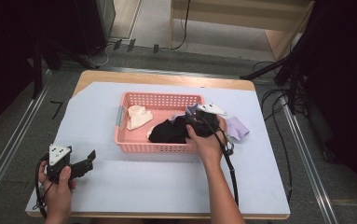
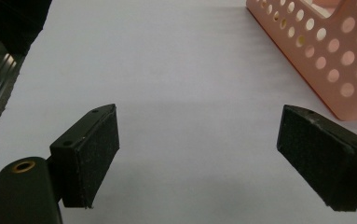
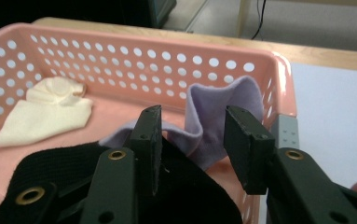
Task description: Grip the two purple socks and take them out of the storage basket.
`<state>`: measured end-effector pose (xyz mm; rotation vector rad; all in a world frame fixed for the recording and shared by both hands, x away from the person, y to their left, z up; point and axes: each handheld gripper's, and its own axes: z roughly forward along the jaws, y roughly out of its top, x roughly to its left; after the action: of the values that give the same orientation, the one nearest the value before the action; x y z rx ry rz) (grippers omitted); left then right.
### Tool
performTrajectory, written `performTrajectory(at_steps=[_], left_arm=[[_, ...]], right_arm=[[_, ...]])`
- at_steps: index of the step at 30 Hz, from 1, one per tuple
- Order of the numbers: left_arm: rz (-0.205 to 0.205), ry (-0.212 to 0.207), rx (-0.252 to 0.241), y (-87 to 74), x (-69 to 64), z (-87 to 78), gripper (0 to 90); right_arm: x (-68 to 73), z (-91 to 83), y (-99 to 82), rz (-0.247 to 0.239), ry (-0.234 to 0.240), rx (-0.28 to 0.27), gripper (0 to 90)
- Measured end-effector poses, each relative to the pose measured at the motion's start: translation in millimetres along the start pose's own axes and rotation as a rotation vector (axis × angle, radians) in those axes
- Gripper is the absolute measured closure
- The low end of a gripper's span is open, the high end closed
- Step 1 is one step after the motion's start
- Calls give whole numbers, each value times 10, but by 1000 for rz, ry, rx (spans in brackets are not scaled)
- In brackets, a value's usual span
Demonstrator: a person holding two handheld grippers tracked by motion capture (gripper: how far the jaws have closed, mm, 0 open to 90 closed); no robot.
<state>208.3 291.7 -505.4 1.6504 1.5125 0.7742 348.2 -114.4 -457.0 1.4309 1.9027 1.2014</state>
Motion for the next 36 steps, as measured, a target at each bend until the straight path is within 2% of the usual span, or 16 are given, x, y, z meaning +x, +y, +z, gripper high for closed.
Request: performTrajectory(at_steps=[7, 12, 13, 14, 15, 16, 19, 21, 22, 23, 25, 28, 29, 30, 32, 36], left_arm=[[0, -2, 0, 0, 0, -1, 137], [0, -1, 0, 0, -1, 0, 137], [1, -1, 0, 0, -2, -1, 137], [1, 0, -1, -1, -4, -1, 137], [1, 0, -1, -1, -4, -1, 137], [1, 0, -1, -1, -3, -2, 137], [1, 0, -1, -1, -3, -1, 137], [1, 0, 0, 0, -3, 0, 137], [1, 0, 0, 0, -3, 0, 137], [1, 0, 0, 0, -3, 0, 137], [1, -1, 0, 0, -2, 0, 137], [1, 0, 0, 0, -3, 0, 137], [1, 0, 0, 0, -2, 0, 137], [3, 0, 1, 0, -3, -1, 137], [2, 1, 1, -1, -4, -1, 137], [2, 0, 0, -1, -4, -1, 137]], right_arm=[[-16, 30, 65, 1, 5, 38, 553], [-4, 95, 102, -14, 12, 120, 556], [-4, 95, 102, -14, 12, 120, 556], [5, 124, 113, -37, 13, 159, 541], [5, 124, 113, -37, 13, 159, 541], [14, 152, 125, -66, -8, 191, 524], [16, 174, 142, -79, -24, 210, 504], [12, 191, 158, -109, -44, 219, 499], [8, 210, 171, -146, -45, 230, 504], [12, 217, 175, -154, -41, 236, 512], [8, 237, 182, -207, -38, 243, 535], [16, 246, 182, -222, -22, 251, 570], [20, 252, 181, -244, -2, 256, 616], [30, 248, 179, -277, 22, 245, 738], [25, 235, 181, -286, 36, 230, 855], [-7, 184, 180, -247, 43, 170, 888]])
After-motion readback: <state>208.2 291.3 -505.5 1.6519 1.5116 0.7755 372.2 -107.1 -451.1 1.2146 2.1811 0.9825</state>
